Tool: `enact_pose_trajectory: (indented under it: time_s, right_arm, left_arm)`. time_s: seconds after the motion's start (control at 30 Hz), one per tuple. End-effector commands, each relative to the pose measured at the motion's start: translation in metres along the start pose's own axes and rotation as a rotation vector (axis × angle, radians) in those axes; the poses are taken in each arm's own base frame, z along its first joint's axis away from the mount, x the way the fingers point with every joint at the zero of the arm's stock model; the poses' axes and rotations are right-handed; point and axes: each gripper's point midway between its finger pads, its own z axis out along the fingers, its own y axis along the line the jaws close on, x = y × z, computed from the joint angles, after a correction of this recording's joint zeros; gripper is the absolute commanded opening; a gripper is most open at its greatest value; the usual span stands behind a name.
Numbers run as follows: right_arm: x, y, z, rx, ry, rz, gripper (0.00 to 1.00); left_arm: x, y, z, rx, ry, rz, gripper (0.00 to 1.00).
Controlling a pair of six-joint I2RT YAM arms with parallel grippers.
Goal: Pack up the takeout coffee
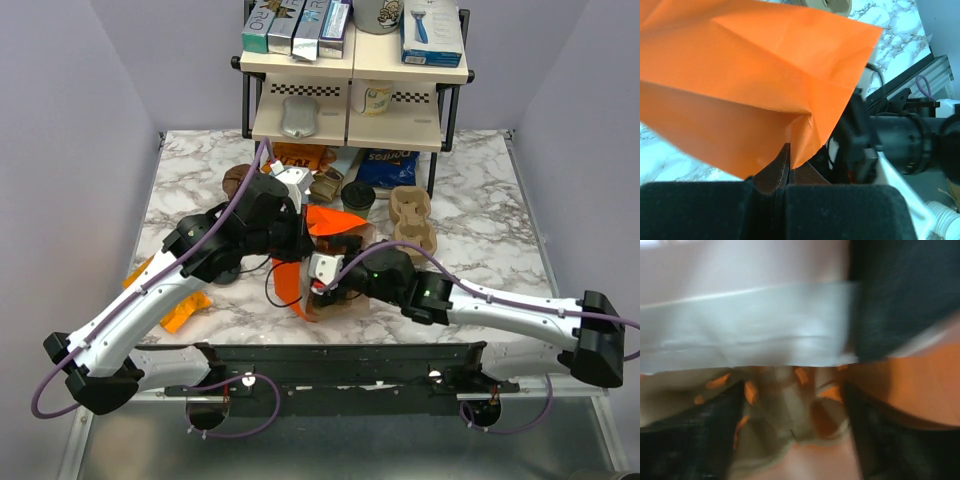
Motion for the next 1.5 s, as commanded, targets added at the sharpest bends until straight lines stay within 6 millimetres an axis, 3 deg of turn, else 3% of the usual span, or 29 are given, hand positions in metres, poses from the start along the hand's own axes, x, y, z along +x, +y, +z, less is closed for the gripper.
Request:
enact_pose_trajectory:
  time_s: [0.0,0.13,0.27,0.47,0.63,0.67,0.77,0.83,0.87,0.93,0.97,1.03,1.07,1.1,1.17,1.23,1.37,1.47]
  right_arm:
    - [-0.029,-0.003,-0.022,-0.044,-0.081,0.098,1.00]
    - [-0.037,-0.003,-0.037,-0.073,-0.100,0.128,1.00]
    - [-0.051,-0.014,-0.053,-0.054,-0.128,0.181,1.00]
    - [-0.090,-0.027,-0.090,-0.066,-0.291,0.245,1.00]
    - [-0.116,-0.040,-0.124,-0.037,-0.439,0.312,1.00]
    - [-0.128,-0.054,-0.137,0.014,-0.507,0.336,1.00]
    - [-0.137,-0.070,-0.156,0.077,-0.577,0.412,1.00]
    - [-0.136,-0.077,-0.160,0.107,-0.572,0.537,1.00]
    - [-0.122,-0.092,-0.160,0.202,-0.516,0.652,1.00]
    - [-0.108,-0.098,-0.158,0.264,-0.476,0.923,1.00]
    - [-0.098,-0.096,-0.156,0.281,-0.430,0.951,1.00]
    - [-0.096,-0.095,-0.156,0.271,-0.377,0.957,1.00]
    - [-0.081,-0.082,-0.153,0.246,-0.271,0.964,1.00]
    - [-0.084,-0.090,-0.161,0.268,-0.250,1.000,1.00]
    - [-0.061,-0.074,-0.159,0.262,-0.099,1.049,1.00]
    - [-0.060,-0.064,-0.165,0.228,-0.060,1.134,1.00]
    - [-0.039,-0.025,-0.172,0.130,0.103,1.214,1.00]
    - [-0.040,-0.006,-0.168,0.044,0.137,1.229,1.00]
  left_arm:
    - [-0.005,-0.009,-0.012,0.036,-0.020,-0.038,0.00]
    - [-0.008,-0.007,-0.015,0.025,-0.035,-0.045,0.00]
    - [-0.004,-0.003,-0.010,0.007,-0.020,-0.057,0.00]
    - [-0.002,-0.004,-0.007,0.017,-0.004,-0.046,0.00]
    - [0.013,-0.002,-0.001,0.037,0.053,-0.002,0.00]
    - [0.015,0.000,0.000,0.032,0.062,0.004,0.00]
    - [0.023,0.003,0.004,0.032,0.083,0.016,0.00]
    - [0.023,0.002,0.001,0.046,0.067,0.003,0.00]
    - [0.025,0.005,-0.001,0.036,0.056,-0.008,0.00]
    - [0.019,0.010,-0.001,0.002,0.013,-0.052,0.00]
    - [0.018,0.012,-0.001,-0.013,-0.003,-0.073,0.00]
    - [0.010,0.017,-0.003,-0.046,-0.050,-0.118,0.00]
    - [0.009,0.021,-0.003,-0.074,-0.067,-0.161,0.00]
    - [0.006,0.025,-0.004,-0.096,-0.089,-0.180,0.00]
    - [0.002,0.041,-0.005,-0.185,-0.136,-0.233,0.00]
    - [-0.001,0.043,-0.008,-0.190,-0.165,-0.255,0.00]
    - [0.008,0.041,-0.004,-0.159,-0.161,-0.280,0.00]
    - [0.009,0.041,-0.001,-0.144,-0.172,-0.303,0.00]
